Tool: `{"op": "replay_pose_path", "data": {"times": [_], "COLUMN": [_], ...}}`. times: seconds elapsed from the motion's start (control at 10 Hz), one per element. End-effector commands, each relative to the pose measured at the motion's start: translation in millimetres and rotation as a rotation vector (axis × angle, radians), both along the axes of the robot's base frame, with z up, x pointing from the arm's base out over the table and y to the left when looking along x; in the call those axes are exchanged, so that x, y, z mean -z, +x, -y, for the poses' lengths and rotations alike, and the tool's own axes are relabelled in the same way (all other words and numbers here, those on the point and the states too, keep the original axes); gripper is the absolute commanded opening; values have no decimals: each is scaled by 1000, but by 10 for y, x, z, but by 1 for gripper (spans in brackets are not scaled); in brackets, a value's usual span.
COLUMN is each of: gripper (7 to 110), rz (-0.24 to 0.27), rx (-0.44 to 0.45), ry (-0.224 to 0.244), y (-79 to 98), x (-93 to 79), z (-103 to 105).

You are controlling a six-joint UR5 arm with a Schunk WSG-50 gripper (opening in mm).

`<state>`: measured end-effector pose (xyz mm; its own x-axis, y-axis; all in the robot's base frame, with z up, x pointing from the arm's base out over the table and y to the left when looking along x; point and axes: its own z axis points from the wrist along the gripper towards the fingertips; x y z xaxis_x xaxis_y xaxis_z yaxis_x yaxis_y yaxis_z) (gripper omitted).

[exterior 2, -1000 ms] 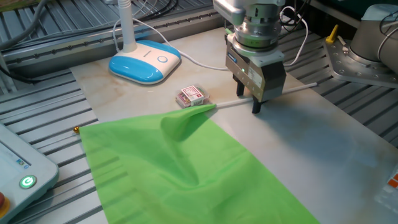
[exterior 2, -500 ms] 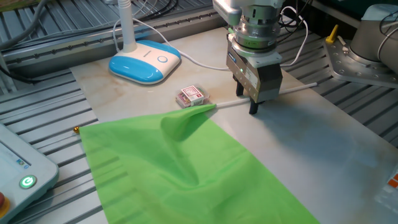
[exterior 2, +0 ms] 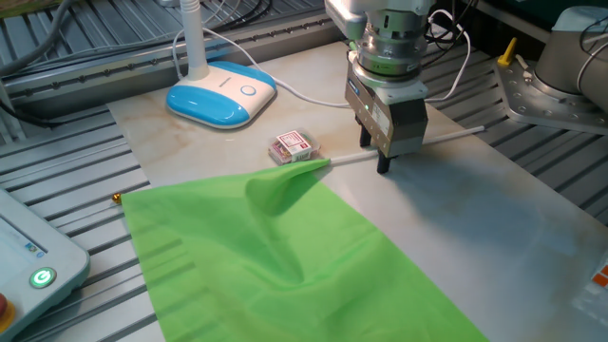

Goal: Wave the flag

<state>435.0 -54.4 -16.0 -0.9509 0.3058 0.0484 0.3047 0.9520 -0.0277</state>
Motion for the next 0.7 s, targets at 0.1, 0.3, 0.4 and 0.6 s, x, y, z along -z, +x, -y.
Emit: {"op": "replay_pose_path", "data": {"times": [0.1, 0.3, 0.4, 0.6], "gripper": [22, 7, 7, 7], "rz": [-16, -43, -45, -26], "rx": [41, 42, 36, 54], "ry": [-20, -12, -17, -31], "y": [-26, -62, -50, -10], "x": [11, -75, -100, -59], "z": [-7, 59, 83, 73]}}
